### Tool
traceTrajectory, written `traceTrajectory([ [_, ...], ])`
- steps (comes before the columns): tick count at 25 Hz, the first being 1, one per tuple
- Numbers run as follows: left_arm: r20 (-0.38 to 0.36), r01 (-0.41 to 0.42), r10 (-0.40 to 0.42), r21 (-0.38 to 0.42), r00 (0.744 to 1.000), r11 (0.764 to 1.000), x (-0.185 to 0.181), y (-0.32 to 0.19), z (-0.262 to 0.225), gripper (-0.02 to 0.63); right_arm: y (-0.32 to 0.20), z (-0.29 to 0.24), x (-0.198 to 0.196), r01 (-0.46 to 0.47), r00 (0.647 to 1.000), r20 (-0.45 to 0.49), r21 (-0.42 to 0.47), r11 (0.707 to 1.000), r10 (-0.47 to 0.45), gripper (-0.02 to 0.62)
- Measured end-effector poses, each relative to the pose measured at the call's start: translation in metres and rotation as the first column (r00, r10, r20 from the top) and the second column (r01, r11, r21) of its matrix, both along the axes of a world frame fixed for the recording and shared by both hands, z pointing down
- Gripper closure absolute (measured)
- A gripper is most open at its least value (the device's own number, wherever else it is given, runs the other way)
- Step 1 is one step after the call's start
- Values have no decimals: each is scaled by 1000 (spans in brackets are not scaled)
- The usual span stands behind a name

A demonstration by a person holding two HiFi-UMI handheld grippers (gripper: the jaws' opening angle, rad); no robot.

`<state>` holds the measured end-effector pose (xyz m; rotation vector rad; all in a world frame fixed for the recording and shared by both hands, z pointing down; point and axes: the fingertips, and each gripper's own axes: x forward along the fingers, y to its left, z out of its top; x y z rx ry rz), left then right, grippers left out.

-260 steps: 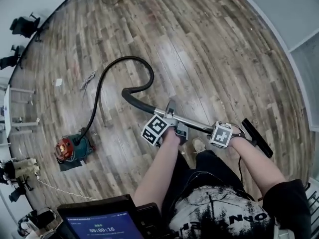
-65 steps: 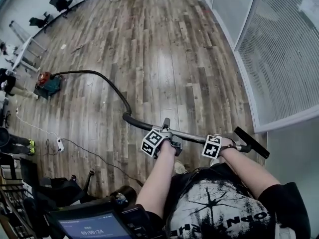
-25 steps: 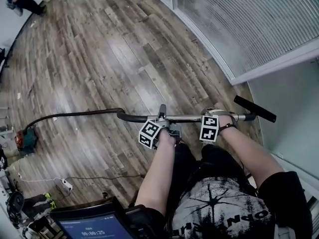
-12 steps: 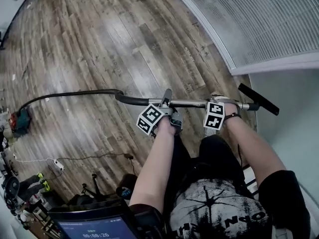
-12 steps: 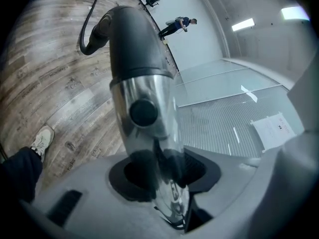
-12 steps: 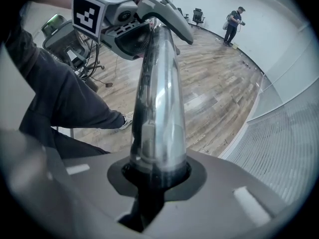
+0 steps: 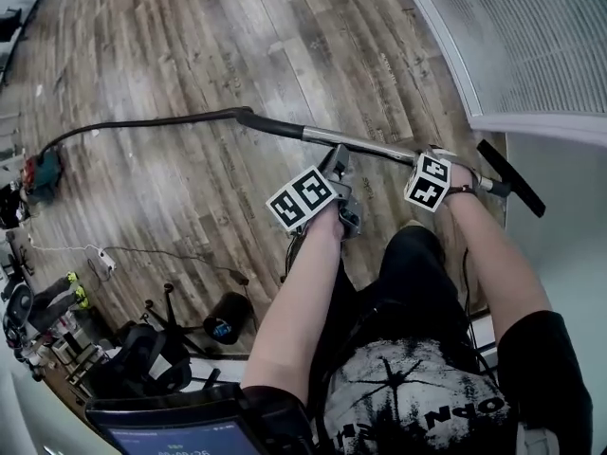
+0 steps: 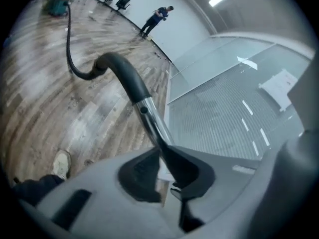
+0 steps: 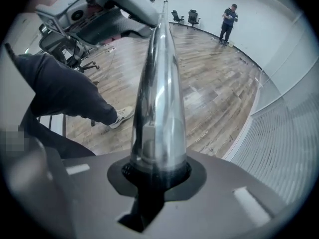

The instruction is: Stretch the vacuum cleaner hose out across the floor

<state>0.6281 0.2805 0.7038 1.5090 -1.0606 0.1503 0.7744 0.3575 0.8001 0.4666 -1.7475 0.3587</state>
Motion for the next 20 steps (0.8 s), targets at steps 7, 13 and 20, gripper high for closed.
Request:
traceTrajectory([
  [7,74,-216,209,115,975,970,20,2,75,606,8,99,29,-53,998,-36,-25,998,52,529],
  [13,90,-336,324,270,942,902,55,-20,134,606,28,193,61,-49,998,-34,-30,998,48,529],
  [20,57,-302,302,360,952,883,83,-30,220,606,41,323,101,-62,997,48,-19,998,63,529],
])
